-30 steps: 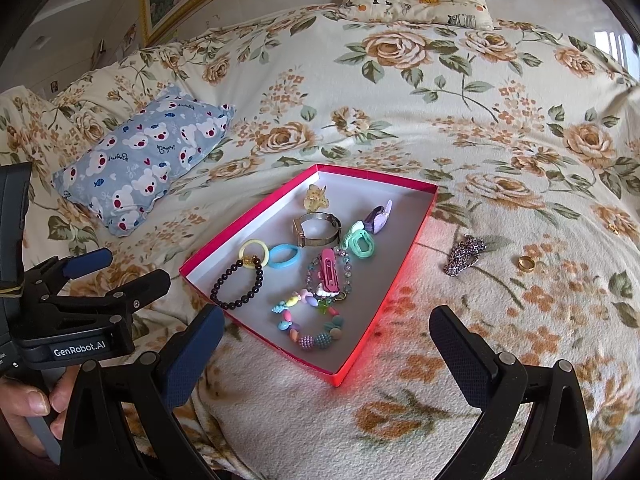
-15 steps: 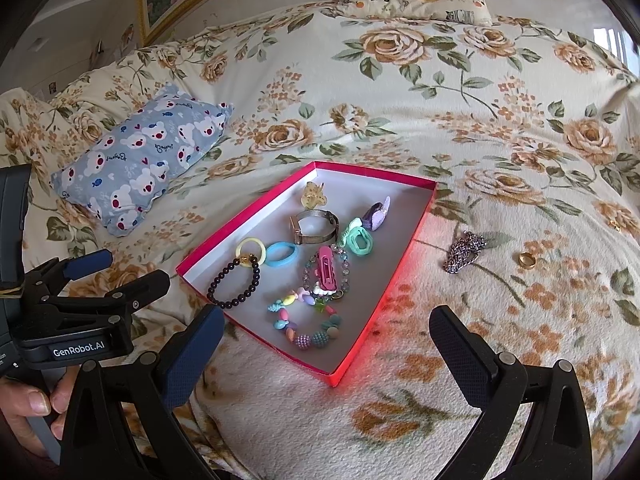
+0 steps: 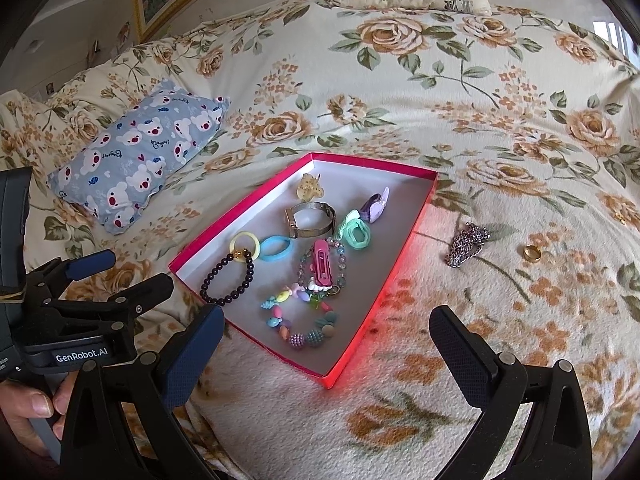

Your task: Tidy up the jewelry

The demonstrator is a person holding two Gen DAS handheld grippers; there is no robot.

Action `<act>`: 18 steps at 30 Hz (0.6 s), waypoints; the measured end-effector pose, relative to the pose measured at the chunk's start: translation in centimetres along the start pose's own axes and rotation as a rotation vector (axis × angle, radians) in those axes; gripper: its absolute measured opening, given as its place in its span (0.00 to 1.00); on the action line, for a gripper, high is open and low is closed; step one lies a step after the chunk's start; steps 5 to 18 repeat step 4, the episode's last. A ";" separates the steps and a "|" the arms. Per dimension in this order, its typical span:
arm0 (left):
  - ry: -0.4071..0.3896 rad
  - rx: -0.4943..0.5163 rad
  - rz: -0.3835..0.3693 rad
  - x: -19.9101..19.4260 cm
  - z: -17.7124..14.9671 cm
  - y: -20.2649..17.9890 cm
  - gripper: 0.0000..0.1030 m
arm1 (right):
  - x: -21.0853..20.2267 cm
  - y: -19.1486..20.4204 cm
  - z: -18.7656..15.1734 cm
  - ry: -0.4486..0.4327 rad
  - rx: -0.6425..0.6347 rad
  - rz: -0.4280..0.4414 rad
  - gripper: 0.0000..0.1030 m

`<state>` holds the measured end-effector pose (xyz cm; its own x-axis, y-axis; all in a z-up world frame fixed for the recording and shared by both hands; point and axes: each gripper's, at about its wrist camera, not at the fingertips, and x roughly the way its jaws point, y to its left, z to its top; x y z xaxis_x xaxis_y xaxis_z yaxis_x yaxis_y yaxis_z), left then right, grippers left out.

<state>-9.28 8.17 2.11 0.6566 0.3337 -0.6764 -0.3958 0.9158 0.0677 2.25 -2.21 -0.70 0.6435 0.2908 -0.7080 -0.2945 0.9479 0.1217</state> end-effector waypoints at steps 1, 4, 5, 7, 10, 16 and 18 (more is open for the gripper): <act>0.001 0.001 0.000 0.1 0.1 0.0 0.99 | 0.1 -0.1 0.1 0.001 0.002 0.001 1.00; 0.004 -0.004 -0.007 0.2 0.3 -0.2 0.99 | 0.2 -0.6 0.2 0.005 0.011 0.003 1.00; 0.004 -0.004 -0.007 0.2 0.3 -0.2 0.99 | 0.2 -0.6 0.2 0.005 0.011 0.003 1.00; 0.004 -0.004 -0.007 0.2 0.3 -0.2 0.99 | 0.2 -0.6 0.2 0.005 0.011 0.003 1.00; 0.004 -0.004 -0.007 0.2 0.3 -0.2 0.99 | 0.2 -0.6 0.2 0.005 0.011 0.003 1.00; 0.004 -0.004 -0.007 0.2 0.3 -0.2 0.99 | 0.2 -0.6 0.2 0.005 0.011 0.003 1.00; 0.004 -0.004 -0.007 0.2 0.3 -0.2 0.99 | 0.2 -0.6 0.2 0.005 0.011 0.003 1.00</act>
